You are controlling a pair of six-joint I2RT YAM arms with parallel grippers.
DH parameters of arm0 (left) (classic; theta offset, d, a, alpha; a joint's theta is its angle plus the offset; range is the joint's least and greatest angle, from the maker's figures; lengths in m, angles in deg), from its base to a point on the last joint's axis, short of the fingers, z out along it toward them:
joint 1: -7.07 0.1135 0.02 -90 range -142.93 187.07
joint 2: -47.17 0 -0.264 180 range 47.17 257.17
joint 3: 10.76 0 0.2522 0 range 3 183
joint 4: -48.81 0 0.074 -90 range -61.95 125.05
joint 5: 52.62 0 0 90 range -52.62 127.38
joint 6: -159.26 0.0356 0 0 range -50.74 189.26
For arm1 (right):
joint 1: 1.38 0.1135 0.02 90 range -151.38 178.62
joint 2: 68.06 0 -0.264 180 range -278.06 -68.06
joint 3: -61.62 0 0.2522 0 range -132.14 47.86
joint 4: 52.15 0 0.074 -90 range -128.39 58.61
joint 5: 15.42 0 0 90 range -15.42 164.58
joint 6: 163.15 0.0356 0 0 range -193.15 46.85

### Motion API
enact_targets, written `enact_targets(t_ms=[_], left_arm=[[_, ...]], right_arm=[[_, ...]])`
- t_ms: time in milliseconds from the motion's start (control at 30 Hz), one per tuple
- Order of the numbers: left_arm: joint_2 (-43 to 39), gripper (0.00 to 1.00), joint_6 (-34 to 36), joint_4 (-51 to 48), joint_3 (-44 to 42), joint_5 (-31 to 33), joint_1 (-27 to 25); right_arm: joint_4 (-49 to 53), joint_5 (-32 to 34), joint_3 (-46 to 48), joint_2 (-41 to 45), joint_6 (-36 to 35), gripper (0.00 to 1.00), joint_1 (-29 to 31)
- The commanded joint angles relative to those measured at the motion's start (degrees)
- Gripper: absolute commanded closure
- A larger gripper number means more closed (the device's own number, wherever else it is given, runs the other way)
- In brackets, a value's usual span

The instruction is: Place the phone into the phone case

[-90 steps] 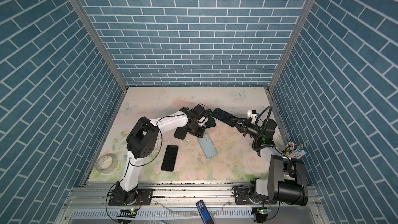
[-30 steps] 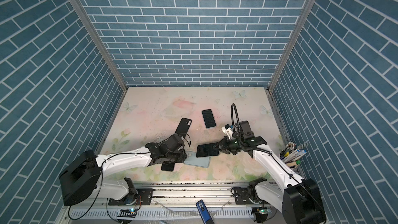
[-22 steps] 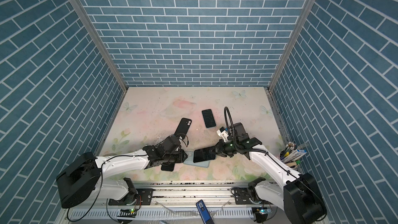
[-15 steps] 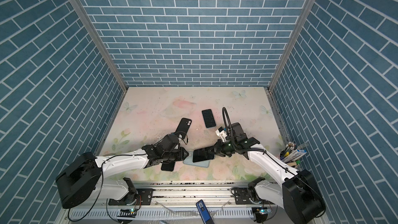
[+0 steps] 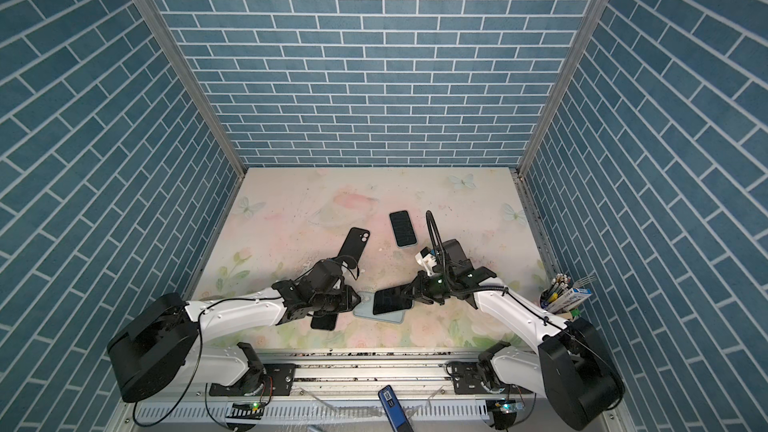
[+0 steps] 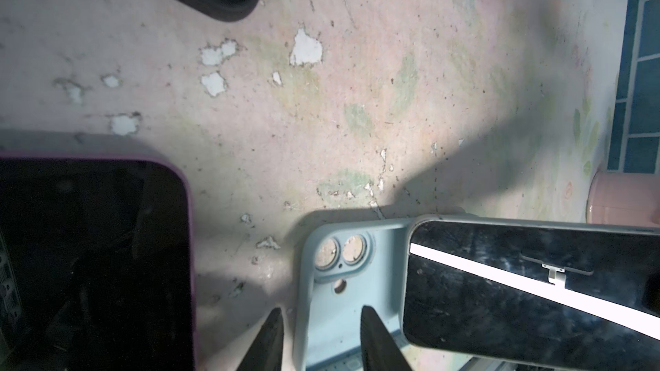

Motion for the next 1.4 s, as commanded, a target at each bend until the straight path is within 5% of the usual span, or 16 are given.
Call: enact_targets(t_ms=[0, 1367], left_arm=[[0.74, 0.61, 0.32, 0.43, -0.96, -0.4, 0.5], [5.56, 0.61, -4.11, 10.45, -2.98, -6.11, 0.14]], right_arm=[[-2.31, -0.08, 0.52, -0.09, 0.89, 1.0, 0.73], [-6.23, 6.52, -0.96, -8.58, 3.27, 1.0, 7.35]])
